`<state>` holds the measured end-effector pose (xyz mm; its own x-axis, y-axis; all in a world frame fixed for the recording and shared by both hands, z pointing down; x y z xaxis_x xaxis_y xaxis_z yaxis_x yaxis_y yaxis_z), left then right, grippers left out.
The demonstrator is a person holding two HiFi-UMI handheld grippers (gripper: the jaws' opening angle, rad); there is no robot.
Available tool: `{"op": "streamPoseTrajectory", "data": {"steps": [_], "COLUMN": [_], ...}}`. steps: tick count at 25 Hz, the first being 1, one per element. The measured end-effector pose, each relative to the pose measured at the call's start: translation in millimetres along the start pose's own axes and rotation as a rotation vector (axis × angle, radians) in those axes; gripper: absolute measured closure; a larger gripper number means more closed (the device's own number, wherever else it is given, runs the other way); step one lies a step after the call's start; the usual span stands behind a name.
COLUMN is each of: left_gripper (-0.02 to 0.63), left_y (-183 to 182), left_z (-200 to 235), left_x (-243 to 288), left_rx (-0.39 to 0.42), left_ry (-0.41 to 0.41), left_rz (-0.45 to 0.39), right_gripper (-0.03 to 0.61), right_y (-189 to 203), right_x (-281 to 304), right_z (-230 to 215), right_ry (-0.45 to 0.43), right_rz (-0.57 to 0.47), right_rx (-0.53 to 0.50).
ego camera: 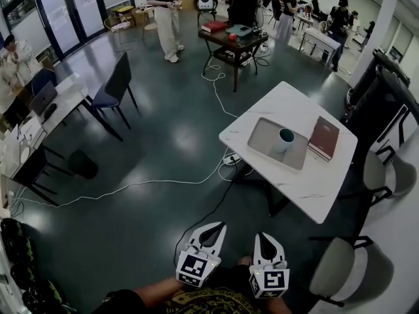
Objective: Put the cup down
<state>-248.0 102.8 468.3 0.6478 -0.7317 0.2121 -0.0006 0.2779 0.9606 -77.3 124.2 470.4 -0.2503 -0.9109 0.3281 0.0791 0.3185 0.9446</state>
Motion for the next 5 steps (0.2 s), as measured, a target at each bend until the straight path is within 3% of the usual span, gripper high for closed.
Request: {"op": "streamPoseTrajectory", "data": {"steps": [5], "left_gripper": [0.603], "left_y": [-1.3], "left_z": [1.0], "left_x": [5.9], "left_rx": [0.001], "left_ry": [0.013], "left_rz": [-0.004], "right_gripper": [0.575], "right_y": [4.2], "right_x": [3.3], "right_z": [-4.1], "right_ry": [0.013], "right_rz": [0.009], "right_rx": [0.004]}}
Point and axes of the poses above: the fingertips, and each gripper's own axes: x forward along the fingers, z to its left, y out of its underside, the point moved 6 cm from there along -x, backward along the fingers, and after that the axes turned 8 degrees about y, right-handed, at the moved point
